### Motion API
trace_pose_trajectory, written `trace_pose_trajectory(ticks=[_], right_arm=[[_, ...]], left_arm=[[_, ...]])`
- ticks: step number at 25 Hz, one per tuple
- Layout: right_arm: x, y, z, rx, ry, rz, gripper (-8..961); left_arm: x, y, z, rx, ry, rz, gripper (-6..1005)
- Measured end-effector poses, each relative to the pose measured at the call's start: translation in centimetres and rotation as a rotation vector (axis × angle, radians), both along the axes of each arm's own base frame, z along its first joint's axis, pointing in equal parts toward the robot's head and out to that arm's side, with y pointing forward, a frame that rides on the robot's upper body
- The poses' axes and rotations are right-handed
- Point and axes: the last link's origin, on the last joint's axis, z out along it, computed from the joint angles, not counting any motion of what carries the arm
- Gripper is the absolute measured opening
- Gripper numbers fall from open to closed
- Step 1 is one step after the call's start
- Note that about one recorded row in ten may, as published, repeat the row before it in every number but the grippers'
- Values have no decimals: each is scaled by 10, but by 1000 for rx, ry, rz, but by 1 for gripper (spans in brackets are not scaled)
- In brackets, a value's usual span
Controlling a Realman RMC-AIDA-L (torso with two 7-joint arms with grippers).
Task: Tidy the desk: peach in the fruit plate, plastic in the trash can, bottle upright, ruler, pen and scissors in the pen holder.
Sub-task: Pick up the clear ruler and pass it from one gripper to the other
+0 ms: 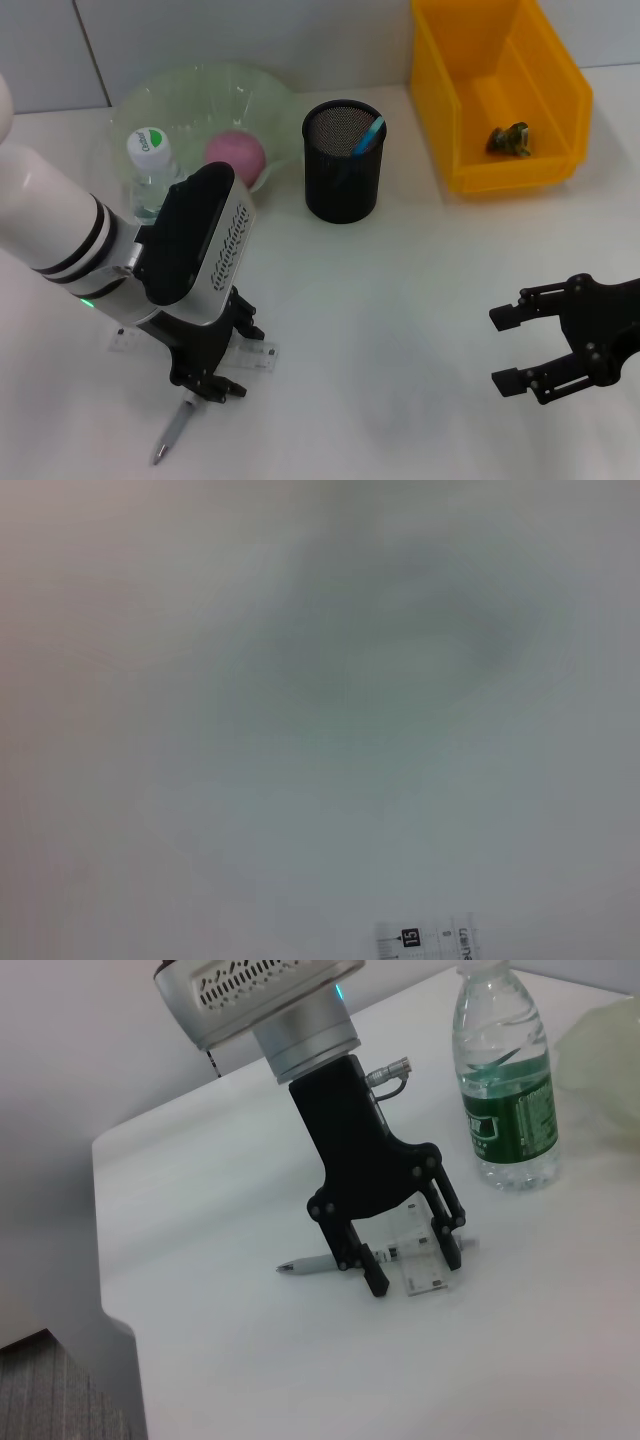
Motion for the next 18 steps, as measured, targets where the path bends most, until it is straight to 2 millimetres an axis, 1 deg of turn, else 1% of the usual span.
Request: trace_pose_trajectory(ticks=[18], right_arm=[[-2, 3, -1, -4, -9, 3, 832]], left_arm=[[1, -1, -1, -20, 7, -32, 620]])
